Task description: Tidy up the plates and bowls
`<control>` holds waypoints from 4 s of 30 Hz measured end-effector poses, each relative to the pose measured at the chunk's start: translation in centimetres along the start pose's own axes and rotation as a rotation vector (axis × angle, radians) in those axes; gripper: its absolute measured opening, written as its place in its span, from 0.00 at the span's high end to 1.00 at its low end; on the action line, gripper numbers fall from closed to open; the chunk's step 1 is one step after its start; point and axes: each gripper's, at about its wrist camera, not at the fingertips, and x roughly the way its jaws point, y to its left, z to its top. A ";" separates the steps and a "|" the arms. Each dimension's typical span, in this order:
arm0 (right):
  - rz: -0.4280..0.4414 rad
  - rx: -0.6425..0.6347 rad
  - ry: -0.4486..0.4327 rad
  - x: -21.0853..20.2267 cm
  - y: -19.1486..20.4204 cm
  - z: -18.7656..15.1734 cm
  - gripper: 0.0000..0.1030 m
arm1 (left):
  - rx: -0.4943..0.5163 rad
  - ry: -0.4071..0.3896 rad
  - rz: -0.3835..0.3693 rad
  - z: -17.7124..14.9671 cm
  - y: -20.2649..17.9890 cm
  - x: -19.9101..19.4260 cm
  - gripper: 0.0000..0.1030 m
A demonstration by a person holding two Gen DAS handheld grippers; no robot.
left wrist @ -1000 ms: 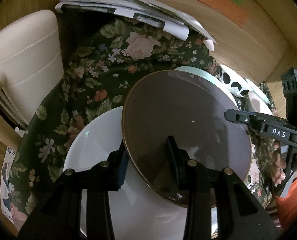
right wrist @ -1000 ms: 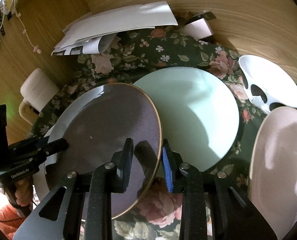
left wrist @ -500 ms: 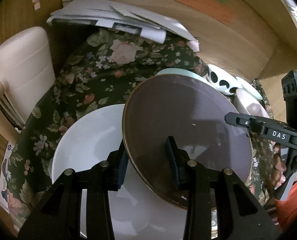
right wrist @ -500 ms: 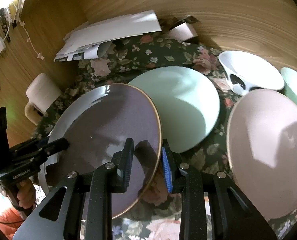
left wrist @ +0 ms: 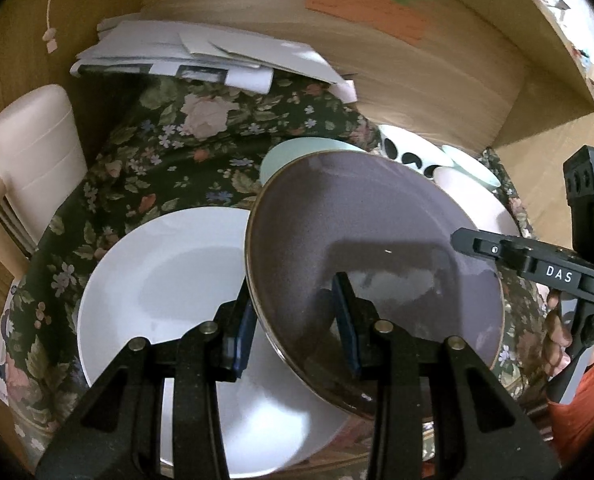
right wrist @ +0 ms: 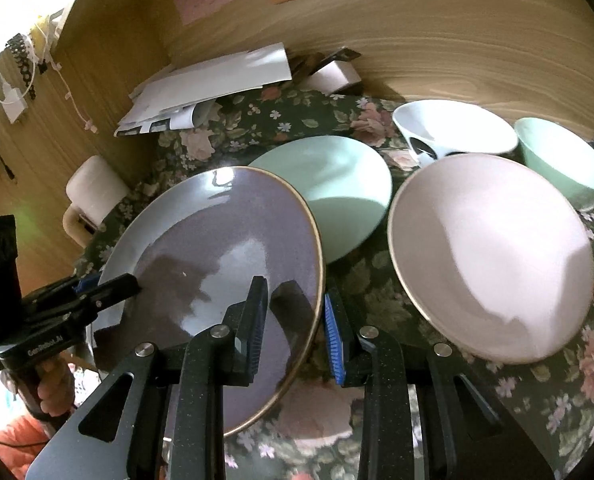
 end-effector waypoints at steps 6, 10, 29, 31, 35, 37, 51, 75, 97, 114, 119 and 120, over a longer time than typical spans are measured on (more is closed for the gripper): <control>-0.011 0.021 -0.018 -1.7 -0.6 -1.2 0.76 | 0.022 0.001 -0.016 -0.7 -1.6 -0.5 0.64; -0.024 0.030 -0.027 -2.7 -1.0 -2.2 0.76 | 0.032 0.005 -0.028 -1.2 -2.6 -0.6 0.65; -0.065 0.112 -0.018 -5.4 -4.0 -6.0 0.76 | 0.066 0.042 -0.078 -4.3 -6.6 0.6 0.64; -0.067 0.119 -0.013 -5.3 -4.3 -6.2 0.76 | 0.067 0.050 -0.079 -4.4 -6.8 1.0 0.64; -0.068 0.140 0.004 -4.9 -5.1 -6.6 0.76 | 0.070 0.072 -0.080 -4.6 -7.1 1.9 0.64; -0.068 0.148 0.012 -4.7 -5.5 -6.7 0.76 | 0.072 0.081 -0.079 -4.6 -7.2 2.3 0.64; -0.112 0.131 0.029 -3.2 -6.3 -6.9 0.76 | 0.078 0.122 -0.067 -4.4 -7.5 4.7 0.64; -0.142 0.012 -0.122 -7.3 -2.0 -5.5 0.41 | 0.119 -0.040 0.007 -4.1 -7.2 -0.7 0.35; 0.012 -0.163 -0.068 -1.8 5.9 -0.9 0.32 | -0.036 -0.119 0.218 -3.4 3.7 -5.2 0.20; 0.035 -0.233 0.165 7.1 8.4 2.0 0.39 | -0.115 0.000 0.217 -4.7 9.5 -2.4 0.35; 0.056 -0.229 0.224 8.9 8.6 2.6 0.58 | -0.129 0.029 0.174 -4.9 9.9 -1.9 0.48; 0.063 -0.222 0.242 9.3 8.5 2.6 0.62 | -0.128 0.035 0.167 -4.9 9.9 -1.7 0.51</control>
